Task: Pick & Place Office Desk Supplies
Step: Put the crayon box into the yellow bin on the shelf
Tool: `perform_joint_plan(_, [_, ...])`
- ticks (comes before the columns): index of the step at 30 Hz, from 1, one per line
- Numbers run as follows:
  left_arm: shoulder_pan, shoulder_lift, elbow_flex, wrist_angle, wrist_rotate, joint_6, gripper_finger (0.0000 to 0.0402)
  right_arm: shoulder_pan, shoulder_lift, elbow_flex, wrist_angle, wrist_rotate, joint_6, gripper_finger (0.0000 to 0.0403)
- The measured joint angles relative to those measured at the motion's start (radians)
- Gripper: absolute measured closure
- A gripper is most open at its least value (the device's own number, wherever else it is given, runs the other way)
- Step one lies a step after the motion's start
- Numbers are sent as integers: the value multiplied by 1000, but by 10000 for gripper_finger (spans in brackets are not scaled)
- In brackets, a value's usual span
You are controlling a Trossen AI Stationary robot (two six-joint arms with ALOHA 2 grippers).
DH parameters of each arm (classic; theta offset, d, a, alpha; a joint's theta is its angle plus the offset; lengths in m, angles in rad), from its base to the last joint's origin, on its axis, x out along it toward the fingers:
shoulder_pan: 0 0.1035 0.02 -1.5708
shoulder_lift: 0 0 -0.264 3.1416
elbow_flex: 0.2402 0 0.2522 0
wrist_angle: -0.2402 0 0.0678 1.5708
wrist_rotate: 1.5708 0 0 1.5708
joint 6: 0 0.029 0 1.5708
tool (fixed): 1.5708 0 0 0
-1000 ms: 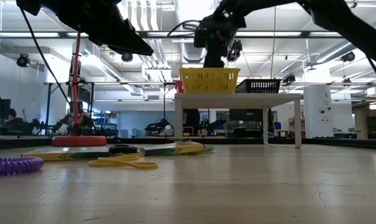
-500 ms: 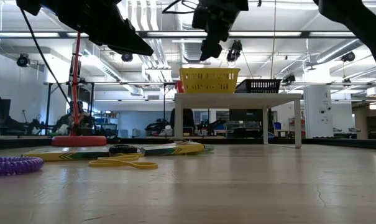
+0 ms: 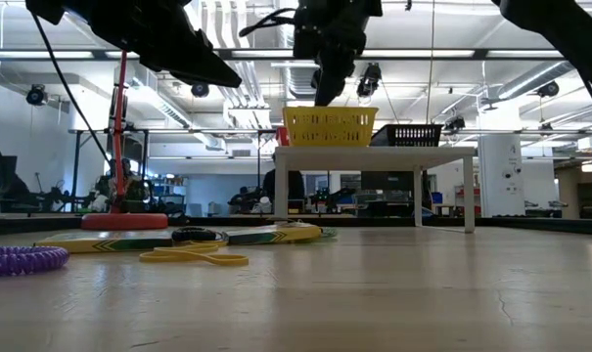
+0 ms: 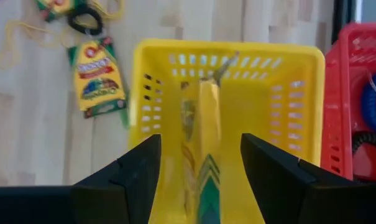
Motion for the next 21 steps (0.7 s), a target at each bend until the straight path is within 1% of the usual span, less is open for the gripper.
perform_joint_plan(3, [0, 0, -9, 0, 0, 0, 296, 5, 0, -27, 20, 41, 0, 194])
perform_joint_plan(6, [0, 0, -20, 0, -2, -5, 296, 6, 0, -34, 36, 55, -2, 220])
perform_joint_plan(8, [0, 0, -30, 9, -7, -11, 296, 6, 0, -34, 44, 56, -3, 246])
perform_joint_plan(16, [0, 0, -36, 36, -23, -19, 296, 5, -6, -33, 36, 54, -18, 371])
perform_joint_plan(17, [0, 0, -36, 41, -23, -19, 296, 4, -9, -28, 32, 54, -21, 378])
perform_joint_plan(19, [0, 0, -36, 42, -23, -19, 296, -5, -11, -3, 26, 43, -23, 380])
perform_joint_plan(21, [0, 0, -36, 45, -23, -18, 296, -26, -14, 20, 6, -12, -24, 375])
